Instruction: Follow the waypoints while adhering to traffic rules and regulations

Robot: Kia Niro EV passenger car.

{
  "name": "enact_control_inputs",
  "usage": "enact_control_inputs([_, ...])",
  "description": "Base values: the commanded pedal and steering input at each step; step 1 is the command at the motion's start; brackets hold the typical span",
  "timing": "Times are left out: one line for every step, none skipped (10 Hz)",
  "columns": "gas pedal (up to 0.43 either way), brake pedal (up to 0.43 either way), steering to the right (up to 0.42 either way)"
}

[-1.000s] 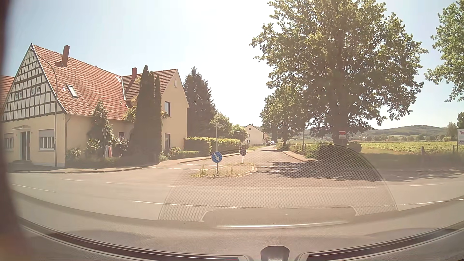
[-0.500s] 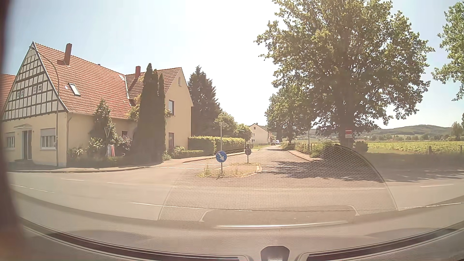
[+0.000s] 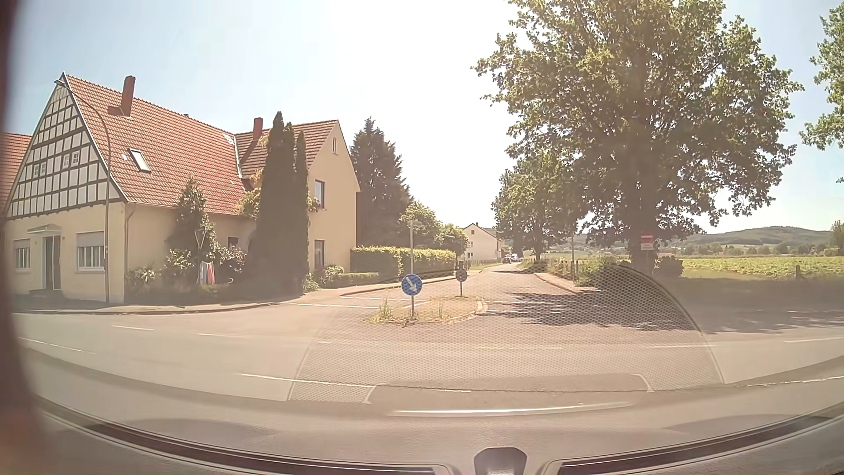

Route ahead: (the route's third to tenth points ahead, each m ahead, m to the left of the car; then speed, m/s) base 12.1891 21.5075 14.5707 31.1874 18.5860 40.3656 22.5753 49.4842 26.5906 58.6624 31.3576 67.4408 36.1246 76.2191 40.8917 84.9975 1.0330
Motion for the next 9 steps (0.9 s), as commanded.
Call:
enact_control_inputs([0.24, 0.006, -0.212])
enact_control_inputs([0.26, 0.006, -0.226])
enact_control_inputs([0.28, 0.006, -0.243])
enact_control_inputs([0.28, 0.006, -0.26])
enact_control_inputs([0.28, 0.006, -0.277])
enact_control_inputs([0.28, 0.006, -0.301])
enact_control_inputs([0.28, 0.006, -0.32])
enact_control_inputs([0.28, 0.006, -0.343])
enact_control_inputs([0.28, 0.006, -0.361])
